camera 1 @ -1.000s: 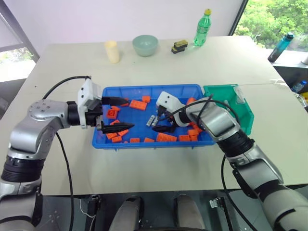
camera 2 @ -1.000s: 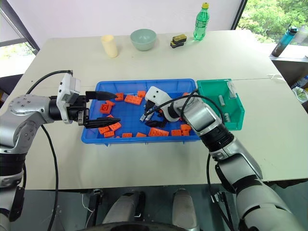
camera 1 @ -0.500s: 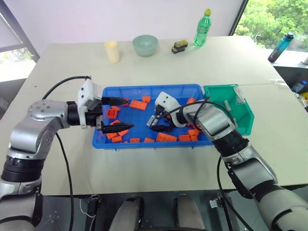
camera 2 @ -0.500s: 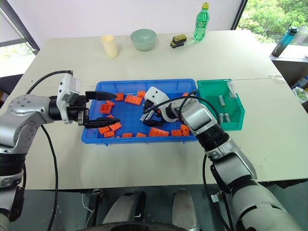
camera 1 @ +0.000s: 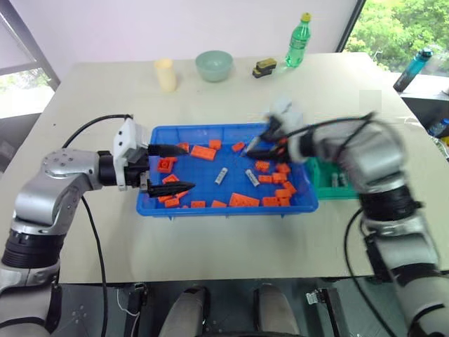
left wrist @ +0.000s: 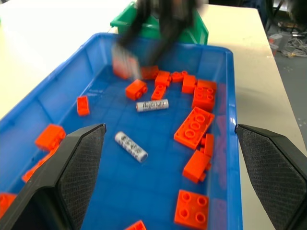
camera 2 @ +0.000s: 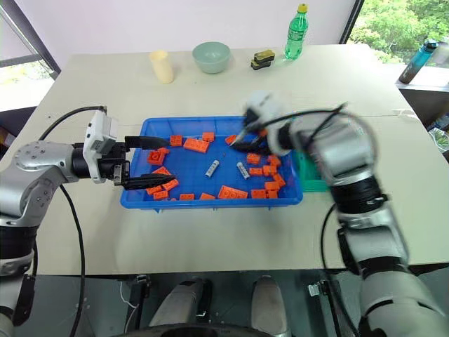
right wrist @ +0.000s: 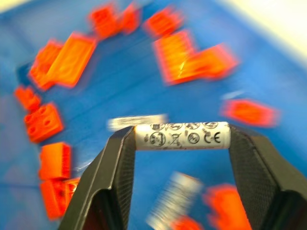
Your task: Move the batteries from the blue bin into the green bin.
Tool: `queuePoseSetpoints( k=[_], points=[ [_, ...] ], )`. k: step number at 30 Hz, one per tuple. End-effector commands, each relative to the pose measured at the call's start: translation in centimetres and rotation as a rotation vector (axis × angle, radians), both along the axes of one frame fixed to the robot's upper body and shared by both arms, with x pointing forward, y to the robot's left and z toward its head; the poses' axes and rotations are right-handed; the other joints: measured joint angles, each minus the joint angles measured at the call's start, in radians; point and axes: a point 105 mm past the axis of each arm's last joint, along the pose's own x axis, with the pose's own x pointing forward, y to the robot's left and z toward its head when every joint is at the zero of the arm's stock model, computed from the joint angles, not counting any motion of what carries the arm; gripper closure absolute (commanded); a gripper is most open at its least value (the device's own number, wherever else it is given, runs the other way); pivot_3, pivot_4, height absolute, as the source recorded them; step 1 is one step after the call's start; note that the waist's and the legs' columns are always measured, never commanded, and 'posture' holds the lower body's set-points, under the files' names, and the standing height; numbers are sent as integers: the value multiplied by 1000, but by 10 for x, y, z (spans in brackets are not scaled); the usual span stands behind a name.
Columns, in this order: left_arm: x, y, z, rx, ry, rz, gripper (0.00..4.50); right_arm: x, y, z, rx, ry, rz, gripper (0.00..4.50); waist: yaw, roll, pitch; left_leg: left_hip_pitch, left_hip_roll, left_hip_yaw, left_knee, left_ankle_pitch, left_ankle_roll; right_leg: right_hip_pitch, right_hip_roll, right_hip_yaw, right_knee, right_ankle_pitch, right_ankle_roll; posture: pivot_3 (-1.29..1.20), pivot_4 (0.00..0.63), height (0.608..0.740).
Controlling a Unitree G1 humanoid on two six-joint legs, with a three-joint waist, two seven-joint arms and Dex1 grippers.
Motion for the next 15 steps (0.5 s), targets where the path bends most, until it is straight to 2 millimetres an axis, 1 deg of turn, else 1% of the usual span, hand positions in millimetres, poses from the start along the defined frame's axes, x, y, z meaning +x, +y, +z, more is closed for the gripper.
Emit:
queuePoseSetpoints(
  k=[1, 3, 4, 6, 8, 10, 11, 12, 13, 15],
  points=[
    [-2, 4, 10, 0, -52, 9, 0, -5, -57, 15, -18, -44, -157, 2271, 8, 0, 0, 0, 0, 0, 0, 0, 0, 0, 0, 0, 0, 0, 0, 0, 150, 727],
    [-2, 4, 9, -3, -52, 11, 0, -7, -88, 13, -46, -40, -249, 2271, 13, 0, 0, 0, 0, 1, 0, 0, 0, 0, 0, 0, -1, 0, 0, 0, 150, 727],
    [-1, 4, 9, -4, -52, 11, 0, -7, -100, 12, -51, -40, -289, 2271, 12, 0, 0, 0, 0, 1, 0, 0, 0, 0, -1, 0, -1, 0, 0, 0, 150, 727],
    [0, 2, 9, -7, -53, 6, 0, -6, -114, 10, -41, -34, -346, 2271, 8, 0, 0, 0, 0, 4, 0, 0, 0, 0, -1, 0, -2, 0, 0, 0, 150, 727],
    [0, 0, 9, -8, -55, -1, 0, -5, -117, 6, -10, -16, -361, 2271, 4, 0, 0, 0, 2, 7, 0, 0, 0, -1, -1, 0, -1, 0, 0, 0, 150, 727],
    [1, -1, 10, -10, -57, -4, 0, -5, -113, 2, -1, -6, -341, 1262, 1, 0, 0, 0, 3, 7, -1, 0, 0, -1, 0, 0, -1, 0, 0, 0, 150, 727],
    [2, -2, 10, -10, -58, -5, 0, -5, -110, 1, -6, -7, -336, 906, 0, 0, 0, 0, 3, 7, -1, 0, 0, -1, 0, 0, -1, 0, 0, 0, 150, 727],
    [2, -2, 11, -10, -61, -8, 0, -2, -104, 1, -30, -23, -315, 294, 0, 0, 0, 0, 3, 7, 0, 0, 0, -1, 0, 0, -1, 0, 0, 0, 150, 727],
    [2, -3, 12, -10, -63, -10, 0, 0, -98, 3, -40, -40, -294, 35, 0, 0, 0, 0, 3, 7, 0, 0, 0, -1, 0, 0, -1, 0, 0, 0, 150, 727],
    [2, -3, 13, -9, -66, -12, 0, 4, -83, 8, -28, -59, -251, 35, -1, 0, 0, 0, 3, 7, 0, 0, 0, -1, 0, 0, -1, 0, 0, 0, 150, 727]
  ],
)
